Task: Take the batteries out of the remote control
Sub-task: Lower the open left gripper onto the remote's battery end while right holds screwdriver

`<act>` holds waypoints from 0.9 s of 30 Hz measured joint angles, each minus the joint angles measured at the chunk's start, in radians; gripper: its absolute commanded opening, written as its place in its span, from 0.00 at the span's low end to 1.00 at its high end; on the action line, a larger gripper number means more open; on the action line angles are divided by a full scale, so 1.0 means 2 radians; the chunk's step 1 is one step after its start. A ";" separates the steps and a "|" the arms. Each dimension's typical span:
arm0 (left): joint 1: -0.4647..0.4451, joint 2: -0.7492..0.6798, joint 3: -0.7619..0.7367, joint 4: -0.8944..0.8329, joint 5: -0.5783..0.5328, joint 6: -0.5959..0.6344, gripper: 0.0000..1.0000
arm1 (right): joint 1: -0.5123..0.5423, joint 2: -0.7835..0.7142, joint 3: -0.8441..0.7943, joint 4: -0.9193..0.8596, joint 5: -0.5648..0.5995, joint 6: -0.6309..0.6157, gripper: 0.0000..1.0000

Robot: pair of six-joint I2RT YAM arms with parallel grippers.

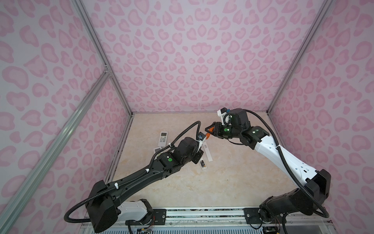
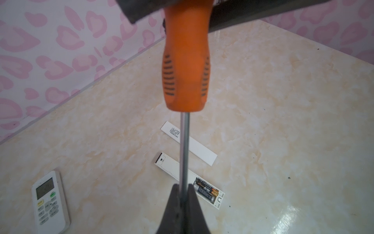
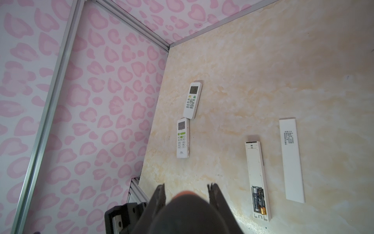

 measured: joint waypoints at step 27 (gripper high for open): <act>0.165 -0.042 -0.139 0.067 0.214 -0.342 0.62 | 0.074 -0.049 -0.183 0.196 0.162 -0.168 0.00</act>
